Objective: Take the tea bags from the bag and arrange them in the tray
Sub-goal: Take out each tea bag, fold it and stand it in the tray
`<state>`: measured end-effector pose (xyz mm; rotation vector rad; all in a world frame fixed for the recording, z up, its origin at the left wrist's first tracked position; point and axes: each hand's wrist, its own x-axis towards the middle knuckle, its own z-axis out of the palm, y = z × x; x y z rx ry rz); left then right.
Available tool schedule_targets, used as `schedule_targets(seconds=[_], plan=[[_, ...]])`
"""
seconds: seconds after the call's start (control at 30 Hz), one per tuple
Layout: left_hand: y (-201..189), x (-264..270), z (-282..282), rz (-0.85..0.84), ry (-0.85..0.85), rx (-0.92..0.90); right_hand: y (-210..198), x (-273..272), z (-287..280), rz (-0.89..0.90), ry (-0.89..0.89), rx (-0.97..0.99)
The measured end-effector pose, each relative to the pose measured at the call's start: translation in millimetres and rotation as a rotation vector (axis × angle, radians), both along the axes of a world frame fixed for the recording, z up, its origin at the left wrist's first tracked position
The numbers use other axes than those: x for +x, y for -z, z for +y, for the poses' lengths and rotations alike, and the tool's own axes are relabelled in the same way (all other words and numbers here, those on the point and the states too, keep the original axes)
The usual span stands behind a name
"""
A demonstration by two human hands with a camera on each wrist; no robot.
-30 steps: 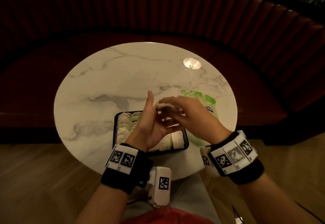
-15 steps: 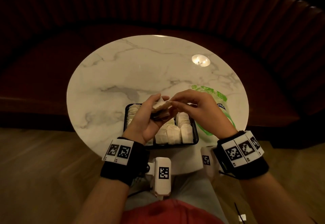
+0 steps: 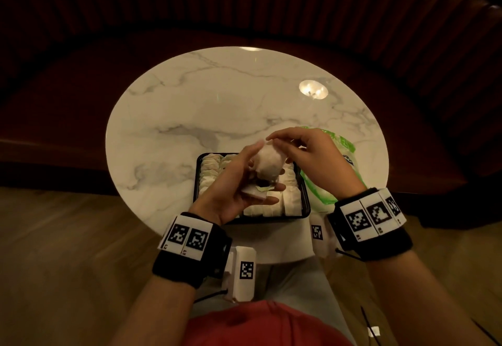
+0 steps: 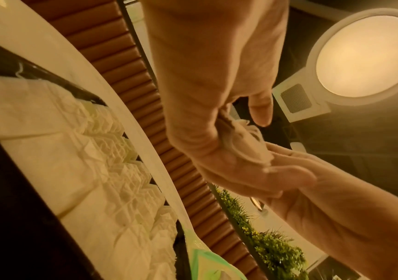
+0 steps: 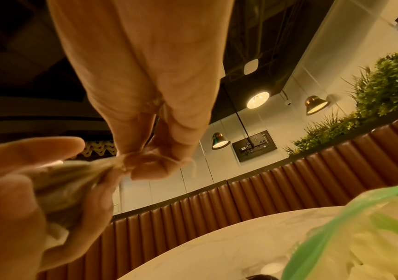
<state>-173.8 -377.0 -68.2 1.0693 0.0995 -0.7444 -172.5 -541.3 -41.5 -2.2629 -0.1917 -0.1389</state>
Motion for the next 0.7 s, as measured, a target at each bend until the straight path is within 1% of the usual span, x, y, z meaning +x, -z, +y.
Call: schedule_targets(seconds=[0.07, 0.17, 0.23, 0.3, 0.37, 0.53, 0.63, 0.7], plan=[[0, -1, -2, -0.038, 0.005, 0.014, 0, 0, 1, 0.003, 0.022, 0.040], [0, 0, -5, -0.060, -0.059, 0.015, 0, -4, 1, 0.016, 0.094, 0.197], [0, 0, -5, -0.088, -0.099, 0.010, 2, -9, 1, 0.068, 0.136, 0.286], [2, 0, -5, -0.134, -0.119, 0.021, 6, -13, 3, 0.151, 0.159, 0.343], [4, 0, -4, -0.164, -0.130, 0.031, 11, -16, 5, 0.184, 0.159, 0.384], [6, -1, -2, -0.156, -0.148, -0.015, 17, -19, 5, 0.169, 0.217, 0.549], [6, 1, -2, -0.125, -0.231, 0.000, 17, -20, 5, 0.123, 0.273, 0.609], [8, 3, -1, -0.159, -0.298, 0.063, 20, -20, 3, 0.083, 0.322, 0.613]])
